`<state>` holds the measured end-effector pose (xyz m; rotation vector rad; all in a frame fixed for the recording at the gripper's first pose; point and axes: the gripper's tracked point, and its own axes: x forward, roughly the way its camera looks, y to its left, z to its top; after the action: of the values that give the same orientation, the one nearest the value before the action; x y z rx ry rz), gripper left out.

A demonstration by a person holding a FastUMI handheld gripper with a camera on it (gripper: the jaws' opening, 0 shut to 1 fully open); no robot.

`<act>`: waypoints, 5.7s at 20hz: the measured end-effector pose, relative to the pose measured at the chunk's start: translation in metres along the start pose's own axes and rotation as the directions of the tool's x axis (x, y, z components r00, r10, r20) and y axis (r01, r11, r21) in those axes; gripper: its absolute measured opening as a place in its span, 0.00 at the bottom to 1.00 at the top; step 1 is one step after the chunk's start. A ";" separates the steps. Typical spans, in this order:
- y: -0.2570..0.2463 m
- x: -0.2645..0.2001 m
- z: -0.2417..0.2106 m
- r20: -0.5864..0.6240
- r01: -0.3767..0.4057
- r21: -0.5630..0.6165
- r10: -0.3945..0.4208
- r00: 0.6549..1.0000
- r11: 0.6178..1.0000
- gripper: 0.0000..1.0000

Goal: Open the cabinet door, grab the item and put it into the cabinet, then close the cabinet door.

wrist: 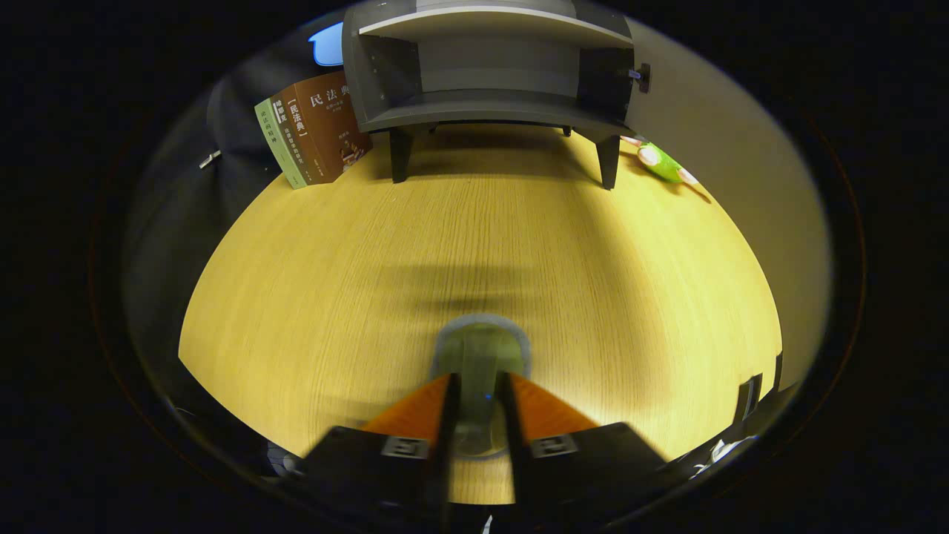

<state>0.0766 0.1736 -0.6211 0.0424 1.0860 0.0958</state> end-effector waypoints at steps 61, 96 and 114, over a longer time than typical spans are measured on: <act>-0.015 -0.047 0.528 0.230 -0.023 0.220 -0.029 0.973 0.975 0.47; -0.078 -0.512 0.318 0.861 0.098 0.119 -0.152 0.485 0.988 0.98; -0.297 -0.484 0.257 0.656 0.286 0.460 -0.539 0.529 0.841 0.98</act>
<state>0.0969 -0.1668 -0.0992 0.0832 0.1932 -0.5089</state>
